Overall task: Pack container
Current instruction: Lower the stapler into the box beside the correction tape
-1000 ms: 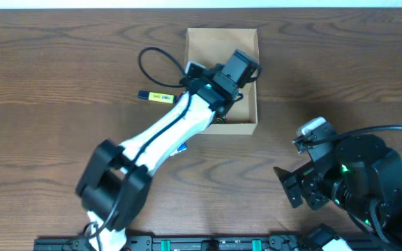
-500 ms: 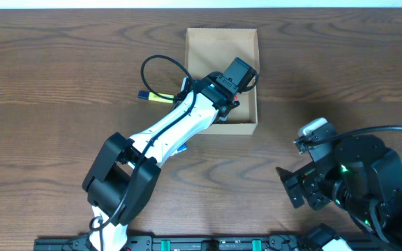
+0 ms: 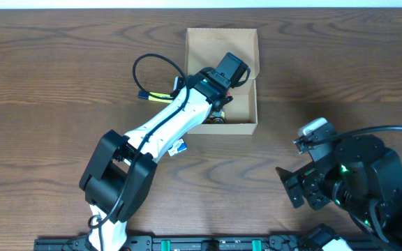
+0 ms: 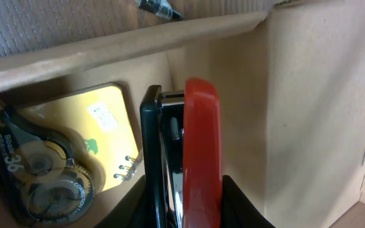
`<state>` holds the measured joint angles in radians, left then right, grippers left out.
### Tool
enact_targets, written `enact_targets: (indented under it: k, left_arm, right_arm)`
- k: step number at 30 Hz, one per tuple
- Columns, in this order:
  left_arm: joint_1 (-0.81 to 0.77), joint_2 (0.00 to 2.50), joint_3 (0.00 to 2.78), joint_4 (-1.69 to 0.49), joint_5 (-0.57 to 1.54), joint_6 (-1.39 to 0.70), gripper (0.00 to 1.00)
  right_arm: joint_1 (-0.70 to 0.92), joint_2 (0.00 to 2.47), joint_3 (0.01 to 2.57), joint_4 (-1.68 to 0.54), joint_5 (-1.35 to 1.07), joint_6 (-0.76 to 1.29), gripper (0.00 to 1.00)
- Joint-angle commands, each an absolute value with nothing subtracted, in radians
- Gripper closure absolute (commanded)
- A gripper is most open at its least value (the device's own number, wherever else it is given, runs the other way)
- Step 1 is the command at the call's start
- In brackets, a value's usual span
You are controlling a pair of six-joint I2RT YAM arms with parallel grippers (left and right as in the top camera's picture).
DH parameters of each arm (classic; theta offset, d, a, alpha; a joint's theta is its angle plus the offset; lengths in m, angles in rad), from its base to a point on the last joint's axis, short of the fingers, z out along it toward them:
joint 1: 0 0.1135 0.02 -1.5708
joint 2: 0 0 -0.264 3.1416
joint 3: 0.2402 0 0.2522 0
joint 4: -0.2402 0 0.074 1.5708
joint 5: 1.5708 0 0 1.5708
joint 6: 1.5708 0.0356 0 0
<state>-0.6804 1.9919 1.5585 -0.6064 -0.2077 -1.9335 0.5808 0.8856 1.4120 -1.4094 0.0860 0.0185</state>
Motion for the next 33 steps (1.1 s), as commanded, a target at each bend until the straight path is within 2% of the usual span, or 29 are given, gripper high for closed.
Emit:
enact_targets:
  k: [1, 30, 33]
  left_arm:
    - [-0.672, 1.992, 1.579, -0.613, -0.193, -1.945, 0.94]
    - [-0.596, 2.11, 1.579, -0.521, -0.07, -1.961, 0.94]
    - [-0.593, 2.11, 1.579, -0.521, -0.07, -1.961, 0.8]
  right_arm:
    - [0.564, 0.884, 1.411, -1.41, 0.097, 0.033, 0.01]
    - [0.564, 0.884, 1.411, -1.41, 0.097, 0.033, 0.01]
    - [0.564, 0.884, 1.411, -1.41, 0.097, 0.032, 0.01]
